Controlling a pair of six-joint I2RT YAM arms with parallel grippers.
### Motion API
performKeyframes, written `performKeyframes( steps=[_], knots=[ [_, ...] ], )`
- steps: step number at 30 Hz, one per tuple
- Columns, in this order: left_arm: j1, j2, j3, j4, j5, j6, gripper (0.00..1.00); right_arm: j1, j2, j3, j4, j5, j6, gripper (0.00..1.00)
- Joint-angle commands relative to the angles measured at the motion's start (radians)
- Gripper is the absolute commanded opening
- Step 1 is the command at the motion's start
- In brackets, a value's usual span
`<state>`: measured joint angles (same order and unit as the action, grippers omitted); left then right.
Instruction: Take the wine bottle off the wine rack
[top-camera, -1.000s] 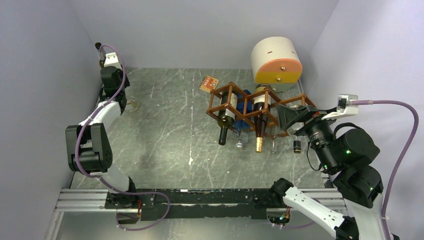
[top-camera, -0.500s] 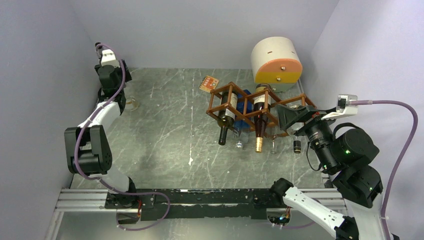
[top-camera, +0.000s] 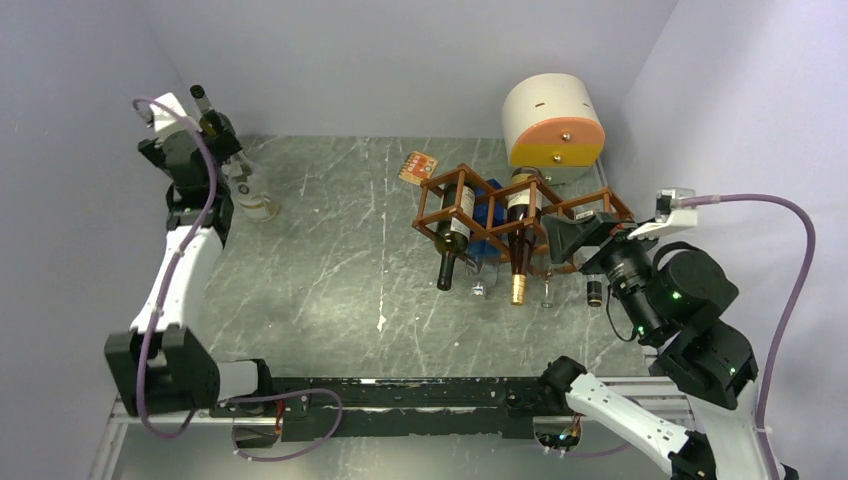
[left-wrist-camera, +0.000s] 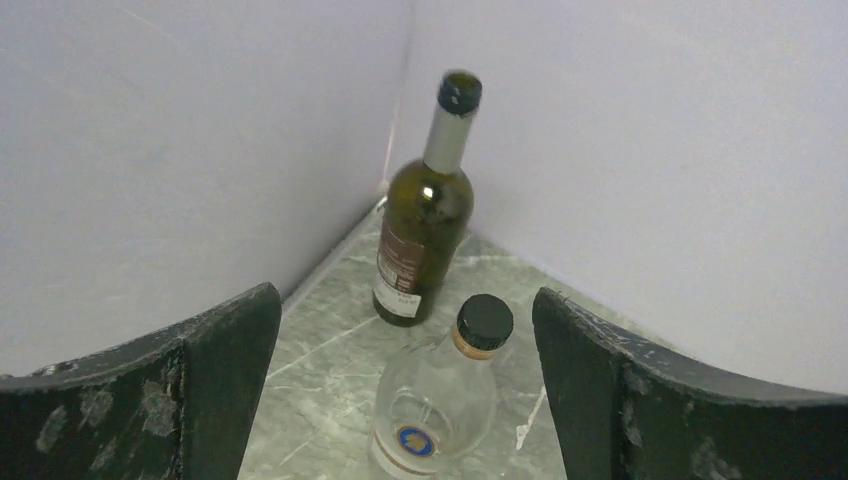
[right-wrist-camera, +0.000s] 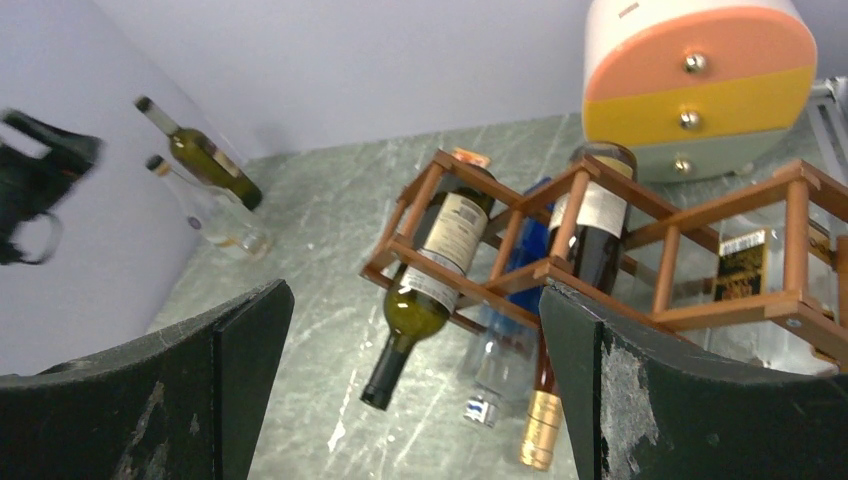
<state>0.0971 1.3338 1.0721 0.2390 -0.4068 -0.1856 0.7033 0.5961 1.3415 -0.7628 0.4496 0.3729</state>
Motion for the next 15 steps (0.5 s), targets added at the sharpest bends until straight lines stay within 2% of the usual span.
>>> performKeyframes(
  steps=[1,3,6,8,11,15],
  knots=[
    [0.013,-0.200,0.007,-0.146,-0.044,-0.081,0.99,0.000,0.043,0.005,-0.102,0.040,0.009,1.00],
    [0.012,-0.290,-0.039,-0.107,0.050,-0.090,0.99,0.000,0.069,-0.017,-0.122,0.025,0.022,1.00],
    [0.008,-0.384,-0.166,0.048,0.277,-0.046,0.99,0.001,0.127,-0.055,-0.141,-0.022,0.046,1.00],
    [-0.035,-0.402,-0.206,0.092,0.323,-0.004,0.99,0.000,0.177,-0.086,-0.140,-0.059,0.072,1.00],
    [-0.113,-0.390,-0.189,0.052,0.388,0.014,1.00,0.000,0.246,-0.135,-0.104,-0.135,0.112,1.00],
    [-0.265,-0.384,-0.190,0.066,0.473,0.067,0.99,0.000,0.317,-0.213,0.010,-0.265,0.171,1.00]
  ],
)
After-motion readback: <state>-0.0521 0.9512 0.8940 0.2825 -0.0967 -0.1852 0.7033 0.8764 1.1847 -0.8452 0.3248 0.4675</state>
